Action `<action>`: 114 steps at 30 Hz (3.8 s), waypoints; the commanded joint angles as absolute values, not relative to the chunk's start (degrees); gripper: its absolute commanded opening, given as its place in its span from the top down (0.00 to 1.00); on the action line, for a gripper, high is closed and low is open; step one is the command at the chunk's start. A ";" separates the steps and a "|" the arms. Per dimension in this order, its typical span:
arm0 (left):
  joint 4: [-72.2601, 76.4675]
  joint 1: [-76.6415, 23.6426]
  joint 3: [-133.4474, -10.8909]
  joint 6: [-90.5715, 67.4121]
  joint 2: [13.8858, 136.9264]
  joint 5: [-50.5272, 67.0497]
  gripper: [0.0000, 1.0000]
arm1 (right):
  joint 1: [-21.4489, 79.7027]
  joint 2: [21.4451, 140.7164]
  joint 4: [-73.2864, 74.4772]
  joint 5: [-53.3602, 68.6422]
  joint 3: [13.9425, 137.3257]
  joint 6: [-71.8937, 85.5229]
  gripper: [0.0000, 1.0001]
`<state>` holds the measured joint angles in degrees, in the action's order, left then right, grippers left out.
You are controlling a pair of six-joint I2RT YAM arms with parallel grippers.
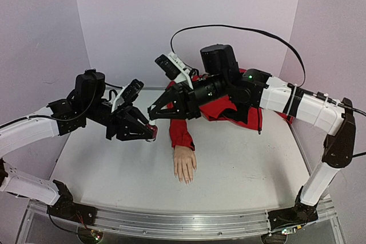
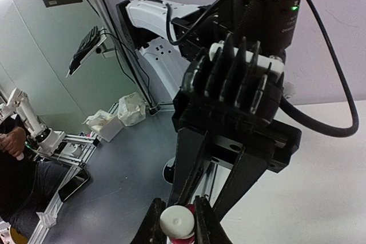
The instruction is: Paint the nails
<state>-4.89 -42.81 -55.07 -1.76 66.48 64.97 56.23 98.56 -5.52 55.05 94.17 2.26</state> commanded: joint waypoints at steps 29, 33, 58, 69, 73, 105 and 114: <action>1.58 -47.64 -53.51 1.35 61.41 0.58 1.00 | 59.14 102.88 -7.73 7.60 101.16 26.08 0.30; 1.58 -48.40 -54.38 0.73 62.61 0.53 1.00 | 59.18 104.78 -7.73 7.81 103.25 26.78 0.38; 0.35 -45.35 -56.10 1.98 61.99 49.41 1.00 | 58.94 100.99 -6.79 59.55 98.09 3.01 0.97; 0.35 -45.09 -57.82 2.18 63.29 53.98 1.00 | 58.95 100.31 -6.81 61.43 95.12 3.17 0.97; -1.08 -45.13 -55.78 3.06 62.12 44.78 1.00 | 58.81 98.03 -6.70 47.77 93.79 5.49 0.46; -13.36 -48.03 -56.84 13.09 65.16 13.70 1.00 | 58.85 110.65 20.82 14.48 115.57 22.20 0.50; -13.49 -48.34 -57.15 13.18 65.20 13.54 1.00 | 58.83 111.49 20.81 16.11 116.63 22.01 0.75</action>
